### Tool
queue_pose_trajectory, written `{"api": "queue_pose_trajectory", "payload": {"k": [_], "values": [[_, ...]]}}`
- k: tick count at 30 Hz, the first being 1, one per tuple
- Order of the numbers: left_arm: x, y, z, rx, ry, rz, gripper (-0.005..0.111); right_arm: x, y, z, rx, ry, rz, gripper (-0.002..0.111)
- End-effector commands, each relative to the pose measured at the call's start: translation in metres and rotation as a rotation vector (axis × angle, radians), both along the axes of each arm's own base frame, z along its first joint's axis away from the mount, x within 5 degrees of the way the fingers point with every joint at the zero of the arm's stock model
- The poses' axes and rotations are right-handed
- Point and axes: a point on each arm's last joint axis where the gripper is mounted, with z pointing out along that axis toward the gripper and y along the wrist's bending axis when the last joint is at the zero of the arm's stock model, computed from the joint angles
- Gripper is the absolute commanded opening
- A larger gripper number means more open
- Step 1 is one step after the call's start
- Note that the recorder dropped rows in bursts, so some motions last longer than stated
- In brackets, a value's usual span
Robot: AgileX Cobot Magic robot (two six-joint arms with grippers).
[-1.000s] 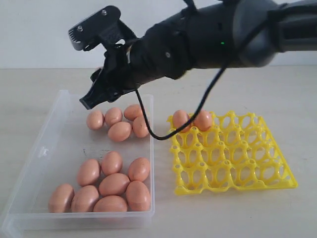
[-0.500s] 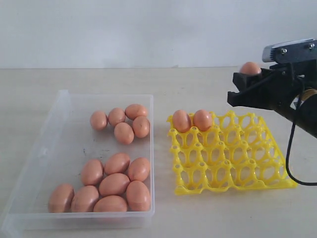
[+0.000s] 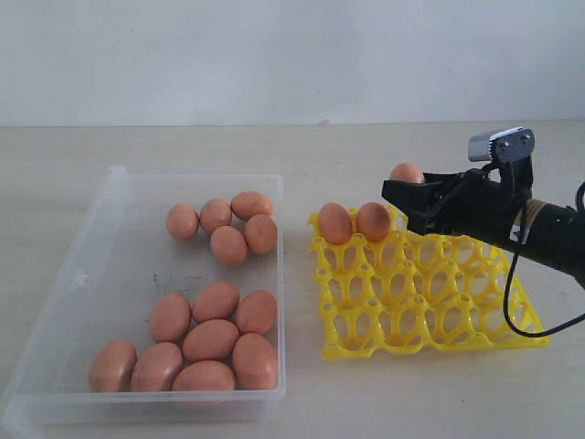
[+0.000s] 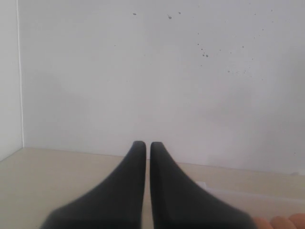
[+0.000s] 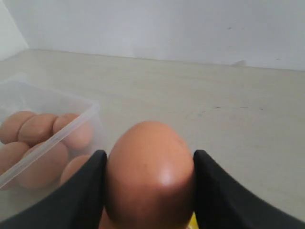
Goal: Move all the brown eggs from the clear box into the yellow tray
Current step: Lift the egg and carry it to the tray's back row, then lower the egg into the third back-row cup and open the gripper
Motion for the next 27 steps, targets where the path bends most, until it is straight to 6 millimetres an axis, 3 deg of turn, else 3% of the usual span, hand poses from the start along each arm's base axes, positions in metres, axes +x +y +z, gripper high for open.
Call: {"api": "queue_pose_trajectory", "payload": {"k": [1,12,23,27], "values": [[0.0,0.0,0.0,0.009,0.001,-0.001,0.004,0.01,0.0,-0.004,0.036,0.008,0.012,0.0],[0.0,0.0,0.0,0.009,0.001,-0.001,0.004,0.008,-0.003,-0.018,-0.102,0.086,0.008,0.0],[0.0,0.0,0.0,0.009,0.001,-0.001,0.004,0.007,-0.004,-0.019,-0.117,0.09,0.012,0.0],[0.0,0.0,0.0,0.009,0.001,-0.001,0.004,0.006,-0.003,-0.02,-0.122,0.089,0.025,0.012]]}}
